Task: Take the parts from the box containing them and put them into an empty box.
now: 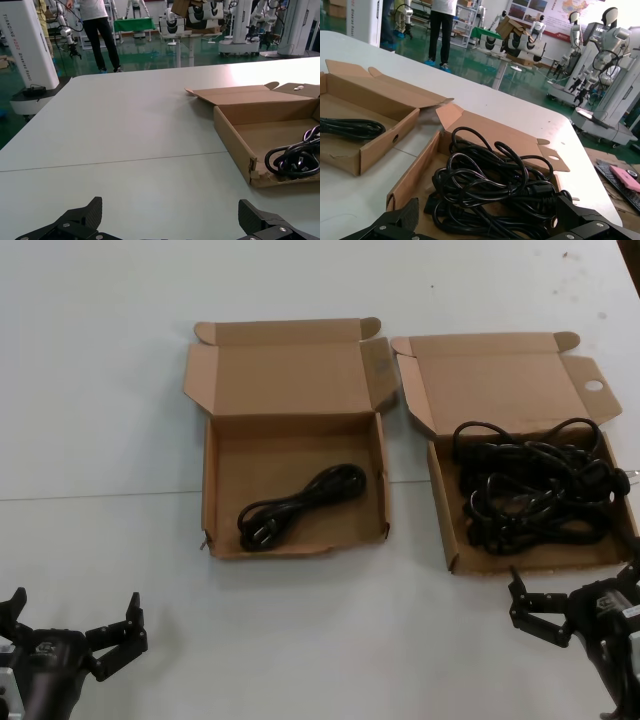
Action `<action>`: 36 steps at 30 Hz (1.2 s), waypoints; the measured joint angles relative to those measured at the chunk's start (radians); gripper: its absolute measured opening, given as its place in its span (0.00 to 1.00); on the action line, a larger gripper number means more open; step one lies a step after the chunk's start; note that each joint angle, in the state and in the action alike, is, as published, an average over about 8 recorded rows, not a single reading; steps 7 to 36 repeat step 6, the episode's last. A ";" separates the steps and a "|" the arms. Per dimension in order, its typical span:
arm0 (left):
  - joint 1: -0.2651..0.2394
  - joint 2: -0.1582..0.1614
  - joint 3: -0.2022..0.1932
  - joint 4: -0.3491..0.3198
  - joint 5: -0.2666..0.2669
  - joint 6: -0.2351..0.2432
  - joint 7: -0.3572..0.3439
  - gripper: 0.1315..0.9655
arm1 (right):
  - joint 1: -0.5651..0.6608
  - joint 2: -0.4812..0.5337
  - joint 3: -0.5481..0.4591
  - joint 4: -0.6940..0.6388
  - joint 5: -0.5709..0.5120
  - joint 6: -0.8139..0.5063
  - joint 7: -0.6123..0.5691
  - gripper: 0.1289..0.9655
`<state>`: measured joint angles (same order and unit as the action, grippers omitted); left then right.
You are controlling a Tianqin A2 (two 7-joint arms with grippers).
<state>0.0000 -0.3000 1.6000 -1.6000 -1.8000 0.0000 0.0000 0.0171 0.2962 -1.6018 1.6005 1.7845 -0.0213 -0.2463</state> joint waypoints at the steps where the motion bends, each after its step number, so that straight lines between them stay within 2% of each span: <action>1: 0.000 0.000 0.000 0.000 0.000 0.000 0.000 1.00 | 0.000 0.000 0.000 0.000 0.000 0.000 0.000 1.00; 36: 0.000 0.000 0.000 0.000 0.000 0.000 0.000 1.00 | 0.000 0.000 0.000 0.000 0.000 0.000 0.000 1.00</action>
